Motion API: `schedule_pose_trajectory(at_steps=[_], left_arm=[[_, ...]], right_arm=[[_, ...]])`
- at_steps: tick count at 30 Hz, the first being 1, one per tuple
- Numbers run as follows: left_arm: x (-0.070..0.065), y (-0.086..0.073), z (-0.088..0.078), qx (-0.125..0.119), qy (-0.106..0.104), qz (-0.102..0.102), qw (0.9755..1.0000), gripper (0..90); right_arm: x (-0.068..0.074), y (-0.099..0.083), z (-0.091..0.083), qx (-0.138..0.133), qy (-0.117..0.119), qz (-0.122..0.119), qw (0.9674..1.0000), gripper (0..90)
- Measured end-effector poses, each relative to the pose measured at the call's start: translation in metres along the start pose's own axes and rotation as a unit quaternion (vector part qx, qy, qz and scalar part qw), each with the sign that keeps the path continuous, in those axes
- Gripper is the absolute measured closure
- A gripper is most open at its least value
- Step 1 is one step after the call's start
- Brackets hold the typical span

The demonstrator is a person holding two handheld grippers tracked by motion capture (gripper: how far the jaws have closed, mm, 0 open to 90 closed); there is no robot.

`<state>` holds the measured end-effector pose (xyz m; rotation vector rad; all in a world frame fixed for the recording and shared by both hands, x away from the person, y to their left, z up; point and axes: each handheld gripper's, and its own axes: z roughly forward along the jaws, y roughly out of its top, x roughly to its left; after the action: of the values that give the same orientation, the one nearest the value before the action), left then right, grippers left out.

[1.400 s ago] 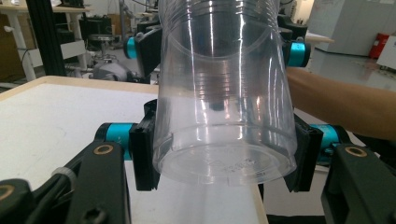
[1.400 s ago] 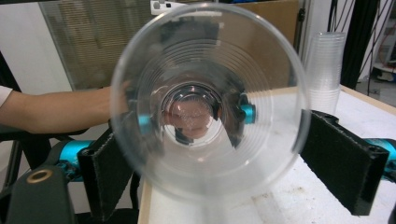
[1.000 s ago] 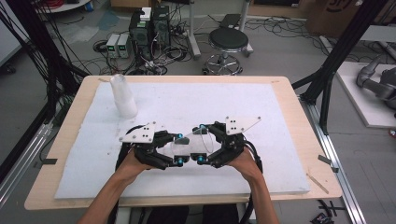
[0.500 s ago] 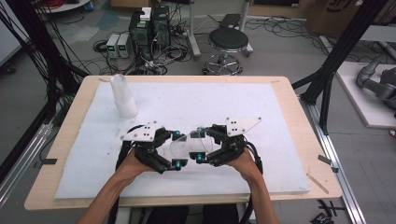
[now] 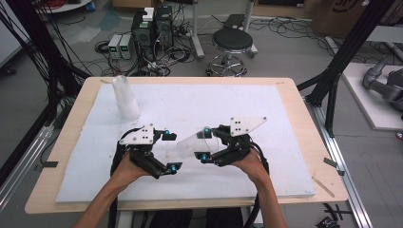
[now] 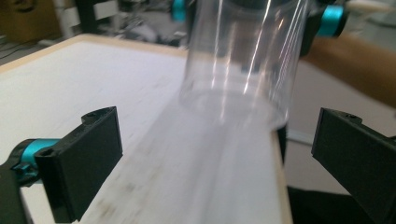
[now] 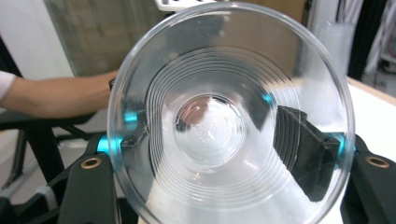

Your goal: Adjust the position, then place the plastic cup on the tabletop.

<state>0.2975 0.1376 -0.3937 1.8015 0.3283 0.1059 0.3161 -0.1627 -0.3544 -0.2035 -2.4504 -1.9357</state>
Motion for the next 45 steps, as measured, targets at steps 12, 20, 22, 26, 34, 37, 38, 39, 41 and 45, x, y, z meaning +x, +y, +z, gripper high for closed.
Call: schedule_pose_trajectory(at_steps=[12, 20, 22, 26, 34, 37, 38, 39, 41, 45], left_arm=[[0.016, -0.048, -0.035, 0.019, 0.089, -0.040, 0.9950, 1.7], [0.023, -0.071, -0.051, -0.018, 0.121, -0.065, 0.9904, 1.7], [0.024, -0.074, -0.052, -0.012, 0.132, -0.064, 0.9891, 1.8], [0.025, -0.079, -0.053, -0.013, 0.140, -0.072, 0.9874, 1.7], [0.029, -0.088, -0.052, -0.004, 0.147, -0.080, 0.9859, 1.7], [0.029, -0.088, -0.052, -0.005, 0.148, -0.080, 0.9857, 1.7], [0.029, -0.088, -0.052, -0.005, 0.148, -0.079, 0.9858, 1.7], [0.029, -0.088, -0.052, -0.005, 0.149, -0.079, 0.9856, 1.7], [0.029, -0.088, -0.052, -0.005, 0.149, -0.080, 0.9856, 1.7], [0.029, -0.088, -0.052, -0.005, 0.149, -0.080, 0.9856, 1.7]], right_arm=[[-0.012, 0.020, -0.003, 0.126, -0.105, 0.030, 0.9860, 34.5], [-0.021, 0.028, 0.004, 0.209, -0.191, 0.055, 0.9575, 34.7], [-0.024, 0.028, 0.008, 0.228, -0.205, 0.062, 0.9498, 34.8], [-0.028, 0.029, 0.014, 0.257, -0.220, 0.066, 0.9388, 34.8], [-0.032, 0.026, 0.018, 0.271, -0.223, 0.081, 0.9330, 35.1], [-0.034, 0.025, 0.018, 0.270, -0.221, 0.081, 0.9335, 35.1], [-0.034, 0.025, 0.019, 0.271, -0.221, 0.083, 0.9334, 35.1], [-0.034, 0.025, 0.019, 0.271, -0.221, 0.080, 0.9334, 35.1], [-0.034, 0.025, 0.019, 0.270, -0.220, 0.082, 0.9338, 35.1], [-0.035, 0.024, 0.019, 0.269, -0.222, 0.081, 0.9336, 35.2]])
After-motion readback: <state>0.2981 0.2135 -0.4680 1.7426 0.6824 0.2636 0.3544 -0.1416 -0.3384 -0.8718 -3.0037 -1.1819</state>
